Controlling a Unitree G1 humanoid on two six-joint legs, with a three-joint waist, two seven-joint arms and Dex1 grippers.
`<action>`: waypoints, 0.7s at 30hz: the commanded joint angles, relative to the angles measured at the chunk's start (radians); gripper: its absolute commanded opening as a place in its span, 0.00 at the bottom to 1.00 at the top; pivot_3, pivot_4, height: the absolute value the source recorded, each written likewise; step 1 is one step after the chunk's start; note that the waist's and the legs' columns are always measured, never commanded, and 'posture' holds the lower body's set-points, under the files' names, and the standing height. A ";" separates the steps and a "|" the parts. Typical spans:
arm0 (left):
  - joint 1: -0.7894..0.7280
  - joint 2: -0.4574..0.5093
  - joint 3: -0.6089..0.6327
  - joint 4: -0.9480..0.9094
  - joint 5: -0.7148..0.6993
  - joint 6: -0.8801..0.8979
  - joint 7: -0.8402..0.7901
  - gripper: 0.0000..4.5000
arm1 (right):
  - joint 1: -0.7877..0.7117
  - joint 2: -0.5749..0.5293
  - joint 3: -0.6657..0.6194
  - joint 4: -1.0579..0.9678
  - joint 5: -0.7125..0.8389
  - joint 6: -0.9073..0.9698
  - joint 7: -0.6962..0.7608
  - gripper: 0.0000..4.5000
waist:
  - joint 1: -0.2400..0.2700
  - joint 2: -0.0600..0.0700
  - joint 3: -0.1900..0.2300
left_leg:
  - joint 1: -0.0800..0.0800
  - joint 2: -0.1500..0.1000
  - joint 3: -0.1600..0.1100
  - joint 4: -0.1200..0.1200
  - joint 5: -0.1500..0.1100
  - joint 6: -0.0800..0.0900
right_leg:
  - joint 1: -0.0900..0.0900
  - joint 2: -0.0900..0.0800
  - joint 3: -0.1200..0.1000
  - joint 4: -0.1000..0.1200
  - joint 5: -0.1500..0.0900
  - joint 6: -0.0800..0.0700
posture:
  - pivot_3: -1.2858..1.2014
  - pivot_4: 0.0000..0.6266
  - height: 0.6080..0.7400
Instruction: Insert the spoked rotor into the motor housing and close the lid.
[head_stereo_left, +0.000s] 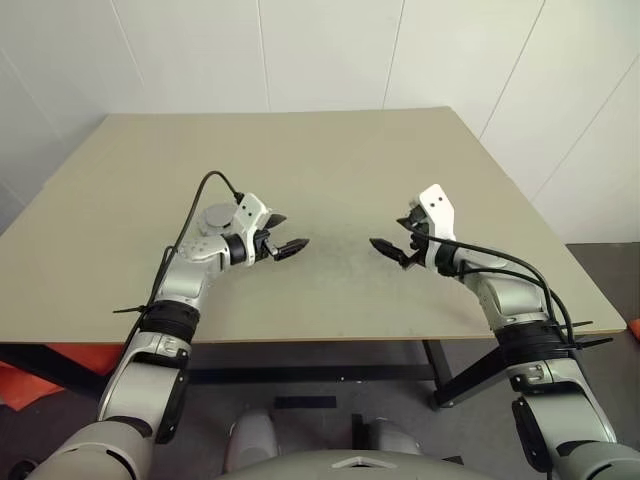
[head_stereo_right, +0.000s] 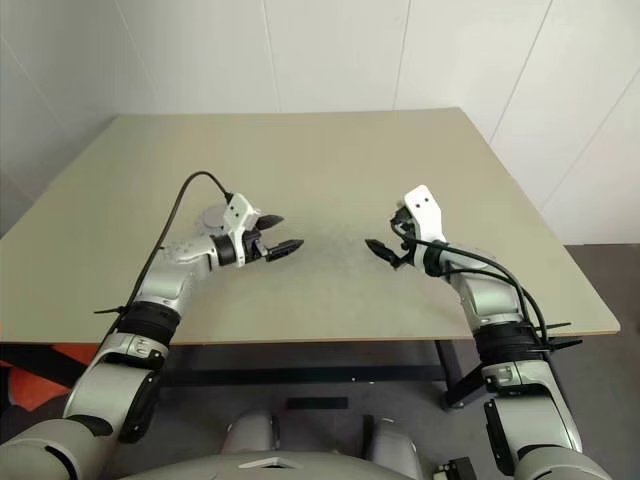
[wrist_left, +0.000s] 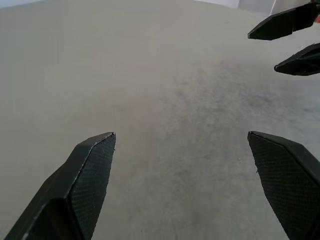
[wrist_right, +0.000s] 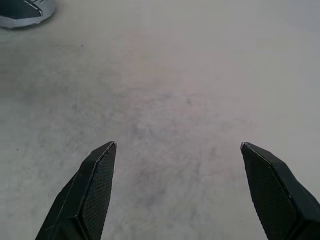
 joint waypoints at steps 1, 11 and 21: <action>0.000 0.001 -0.009 -0.031 0.010 -0.026 -0.011 1.00 | -0.003 -0.002 -0.001 -0.056 0.000 -0.028 0.022 1.00 | 0.001 0.000 0.000 | 0.000 0.000 0.000 0.000 0.000 0.000 | 0.000 0.000 0.000 0.000 0.000 0.000 | 0.52 0.00 1.00; 0.023 -0.050 -0.027 -0.052 0.018 -0.037 0.011 1.00 | -0.026 0.007 -0.008 -0.022 -0.037 -0.050 -0.005 1.00 | 0.001 0.000 0.000 | 0.000 0.000 0.000 0.000 0.000 0.001 | 0.000 0.000 0.000 0.000 0.000 0.000 | 0.52 0.00 1.00; -0.003 -0.063 -0.018 -0.020 0.025 -0.054 0.017 1.00 | -0.043 0.006 -0.014 0.002 -0.061 -0.071 -0.025 1.00 | 0.001 0.000 0.000 | 0.000 0.000 0.000 0.000 -0.001 0.003 | 0.000 0.000 0.000 0.000 0.000 0.000 | 0.52 0.00 1.00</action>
